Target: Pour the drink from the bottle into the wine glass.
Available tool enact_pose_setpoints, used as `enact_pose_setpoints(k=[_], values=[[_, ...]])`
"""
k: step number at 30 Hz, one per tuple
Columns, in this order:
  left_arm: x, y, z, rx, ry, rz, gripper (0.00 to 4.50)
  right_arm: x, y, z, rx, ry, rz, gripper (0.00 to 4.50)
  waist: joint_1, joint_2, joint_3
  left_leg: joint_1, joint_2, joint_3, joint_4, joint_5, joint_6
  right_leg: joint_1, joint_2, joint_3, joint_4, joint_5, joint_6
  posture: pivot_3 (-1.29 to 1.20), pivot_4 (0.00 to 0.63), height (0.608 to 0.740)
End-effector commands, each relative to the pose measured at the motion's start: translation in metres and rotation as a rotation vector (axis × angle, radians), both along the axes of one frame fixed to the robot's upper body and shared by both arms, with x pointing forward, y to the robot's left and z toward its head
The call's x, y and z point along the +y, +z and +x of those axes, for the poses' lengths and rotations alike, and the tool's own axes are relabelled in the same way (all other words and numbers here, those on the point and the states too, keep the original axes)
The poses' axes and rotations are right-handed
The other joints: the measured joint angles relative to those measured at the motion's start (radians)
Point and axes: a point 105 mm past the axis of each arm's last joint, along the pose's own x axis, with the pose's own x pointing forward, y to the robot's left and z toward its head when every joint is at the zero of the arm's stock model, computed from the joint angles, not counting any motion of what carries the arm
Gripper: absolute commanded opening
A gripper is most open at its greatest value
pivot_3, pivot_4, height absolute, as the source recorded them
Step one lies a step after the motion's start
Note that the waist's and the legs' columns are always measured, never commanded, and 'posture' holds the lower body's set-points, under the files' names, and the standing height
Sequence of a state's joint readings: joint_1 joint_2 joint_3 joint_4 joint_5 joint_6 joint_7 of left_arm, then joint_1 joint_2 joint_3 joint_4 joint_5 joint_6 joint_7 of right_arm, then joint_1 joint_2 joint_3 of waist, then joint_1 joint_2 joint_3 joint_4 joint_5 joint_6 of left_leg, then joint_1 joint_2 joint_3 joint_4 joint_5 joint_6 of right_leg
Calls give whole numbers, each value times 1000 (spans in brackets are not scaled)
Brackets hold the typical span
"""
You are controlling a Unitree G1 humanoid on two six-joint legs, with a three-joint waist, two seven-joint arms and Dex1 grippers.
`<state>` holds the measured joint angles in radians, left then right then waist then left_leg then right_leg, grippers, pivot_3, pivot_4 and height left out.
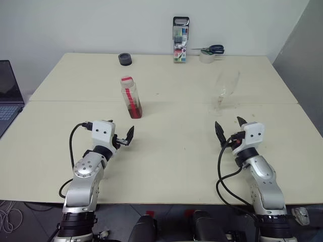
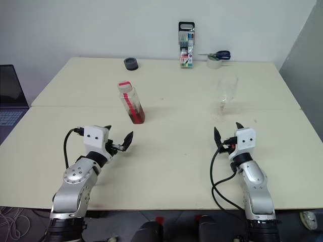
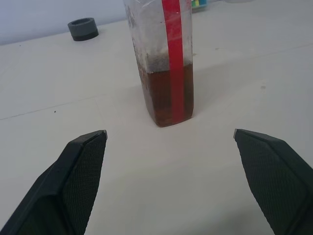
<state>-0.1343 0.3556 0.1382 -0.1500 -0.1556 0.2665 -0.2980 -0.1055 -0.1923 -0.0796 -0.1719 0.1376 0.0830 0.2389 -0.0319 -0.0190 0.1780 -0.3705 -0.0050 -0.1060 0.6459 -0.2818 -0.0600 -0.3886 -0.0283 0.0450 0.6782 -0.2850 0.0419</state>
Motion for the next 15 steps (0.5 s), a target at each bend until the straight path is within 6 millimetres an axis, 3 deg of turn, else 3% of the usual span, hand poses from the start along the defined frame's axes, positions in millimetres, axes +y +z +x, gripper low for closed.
enact_pose_setpoints(k=[1, 15], values=[[-2, 12, -1, -56, -15, 4, 4446, -2, 11, 0, -39, 2, 1, 4500, 0, 0, 0, 0, 0, 0, 0, 0, 0, 0, 0, 0, 0, 0, 0, 0, 150, 740], [-9, 16, 1, -73, -37, 27, 4446, -3, 23, 0, -90, -8, 38, 4500, 0, 0, 0, 0, 0, 0, 0, 0, 0, 0, 0, 0, 0, 0, 0, 0, 150, 740]])
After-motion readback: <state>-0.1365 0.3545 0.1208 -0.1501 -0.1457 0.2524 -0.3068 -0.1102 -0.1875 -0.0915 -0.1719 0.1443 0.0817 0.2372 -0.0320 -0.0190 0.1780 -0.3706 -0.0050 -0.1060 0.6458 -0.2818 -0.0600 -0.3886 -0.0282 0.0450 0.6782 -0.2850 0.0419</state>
